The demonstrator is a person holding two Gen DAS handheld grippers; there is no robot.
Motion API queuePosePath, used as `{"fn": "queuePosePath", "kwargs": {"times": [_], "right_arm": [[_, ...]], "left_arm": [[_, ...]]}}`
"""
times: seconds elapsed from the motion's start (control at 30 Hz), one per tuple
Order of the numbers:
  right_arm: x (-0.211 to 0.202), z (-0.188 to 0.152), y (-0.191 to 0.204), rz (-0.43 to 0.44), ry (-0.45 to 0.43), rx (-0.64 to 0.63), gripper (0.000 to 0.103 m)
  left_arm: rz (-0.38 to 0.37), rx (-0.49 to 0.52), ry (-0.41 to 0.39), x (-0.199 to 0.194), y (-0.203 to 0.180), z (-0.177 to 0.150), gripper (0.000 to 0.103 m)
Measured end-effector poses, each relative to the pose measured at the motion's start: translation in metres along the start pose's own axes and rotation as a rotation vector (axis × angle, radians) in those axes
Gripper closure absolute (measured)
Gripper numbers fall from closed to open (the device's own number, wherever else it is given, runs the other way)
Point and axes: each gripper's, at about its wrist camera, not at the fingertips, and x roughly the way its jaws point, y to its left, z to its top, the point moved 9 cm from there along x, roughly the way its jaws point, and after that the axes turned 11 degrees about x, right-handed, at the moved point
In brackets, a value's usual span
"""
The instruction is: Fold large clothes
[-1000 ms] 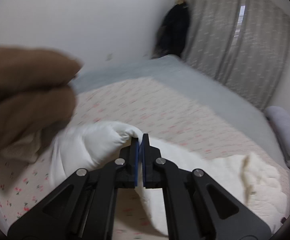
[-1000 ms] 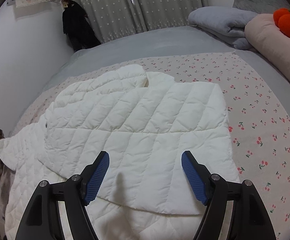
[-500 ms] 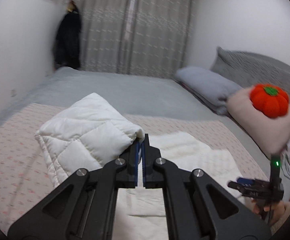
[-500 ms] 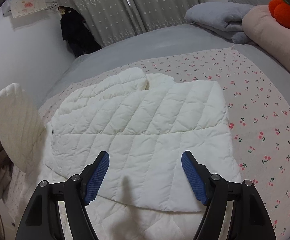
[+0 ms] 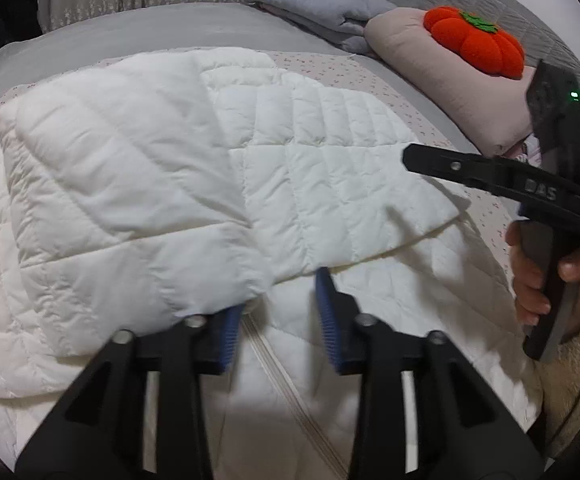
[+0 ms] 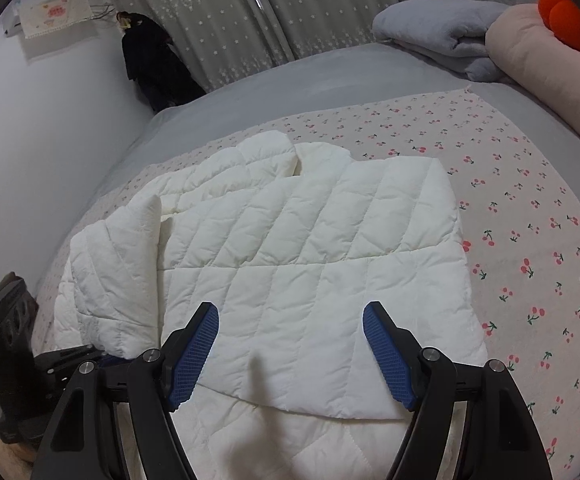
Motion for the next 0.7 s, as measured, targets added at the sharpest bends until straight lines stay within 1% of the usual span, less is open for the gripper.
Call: {"fn": "queuePosePath", "kwargs": {"times": [0.03, 0.1, 0.13, 0.23, 0.3, 0.33, 0.43, 0.5, 0.57, 0.63, 0.67, 0.7], "right_arm": [[0.001, 0.0, 0.0, 0.0, 0.0, 0.0, 0.026], [0.002, -0.001, 0.001, 0.003, 0.006, 0.004, 0.026], [0.003, -0.001, 0.002, 0.006, 0.009, 0.004, 0.026], [0.004, -0.003, 0.003, 0.005, 0.011, -0.005, 0.026], [0.003, -0.004, 0.004, 0.005, 0.011, -0.01, 0.026], [0.003, -0.004, 0.005, 0.006, 0.011, -0.009, 0.026], [0.003, -0.005, 0.005, 0.009, 0.012, -0.007, 0.026], [0.002, -0.004, 0.006, 0.011, 0.01, -0.009, 0.026], [0.002, -0.004, 0.007, 0.014, 0.009, -0.01, 0.026], [0.002, -0.004, 0.007, 0.016, 0.011, -0.011, 0.026], [0.002, -0.004, 0.007, 0.017, 0.01, -0.012, 0.026], [0.001, -0.003, 0.007, 0.017, 0.009, -0.013, 0.026]], "left_arm": [[-0.002, 0.023, -0.02, -0.011, -0.002, 0.001, 0.042], [-0.005, 0.081, -0.055, -0.036, -0.006, 0.001, 0.04], [-0.005, 0.097, -0.067, -0.042, -0.007, 0.0, 0.039], [0.004, 0.09, -0.114, -0.069, -0.003, -0.001, 0.03], [0.003, 0.037, -0.135, -0.072, 0.008, 0.008, 0.027], [0.016, -0.003, -0.136, -0.074, 0.019, 0.008, 0.026], [0.084, -0.123, -0.111, -0.068, 0.057, 0.003, 0.026], [0.1, -0.202, -0.097, -0.058, 0.08, -0.001, 0.026], [0.094, -0.288, -0.081, -0.04, 0.101, -0.003, 0.026], [0.077, -0.388, -0.04, -0.021, 0.119, -0.008, 0.026], [0.059, -0.428, -0.023, -0.013, 0.122, -0.009, 0.027], [0.04, -0.459, -0.023, -0.008, 0.123, -0.006, 0.031]]}}
